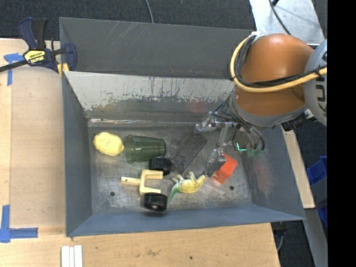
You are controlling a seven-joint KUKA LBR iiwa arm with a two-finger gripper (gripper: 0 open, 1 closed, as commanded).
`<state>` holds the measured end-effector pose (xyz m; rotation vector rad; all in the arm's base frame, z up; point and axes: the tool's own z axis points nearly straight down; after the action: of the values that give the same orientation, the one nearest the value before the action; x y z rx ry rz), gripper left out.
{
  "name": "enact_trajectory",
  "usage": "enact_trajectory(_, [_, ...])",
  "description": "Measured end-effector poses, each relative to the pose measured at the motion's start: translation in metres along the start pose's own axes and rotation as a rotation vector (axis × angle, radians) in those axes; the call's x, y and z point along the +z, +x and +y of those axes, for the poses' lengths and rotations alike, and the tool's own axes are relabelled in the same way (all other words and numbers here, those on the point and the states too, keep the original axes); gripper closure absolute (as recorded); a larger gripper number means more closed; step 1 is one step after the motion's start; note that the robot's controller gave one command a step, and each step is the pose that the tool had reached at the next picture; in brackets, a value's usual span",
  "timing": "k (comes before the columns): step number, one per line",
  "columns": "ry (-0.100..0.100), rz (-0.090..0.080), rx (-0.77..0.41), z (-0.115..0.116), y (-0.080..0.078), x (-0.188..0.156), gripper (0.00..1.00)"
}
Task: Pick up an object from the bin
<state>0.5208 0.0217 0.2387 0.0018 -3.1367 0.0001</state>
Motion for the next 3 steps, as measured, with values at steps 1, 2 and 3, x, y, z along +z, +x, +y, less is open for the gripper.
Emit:
enact_trajectory(1, [0.0,-0.008,0.001,0.0,-0.002,-0.004,0.0])
enact_trajectory(2, [0.0,-0.014,-0.063,-0.006,0.004,0.045,0.0])
enact_trajectory(3, [0.0,-0.011,-0.079,-0.009,0.022,0.111,0.0])
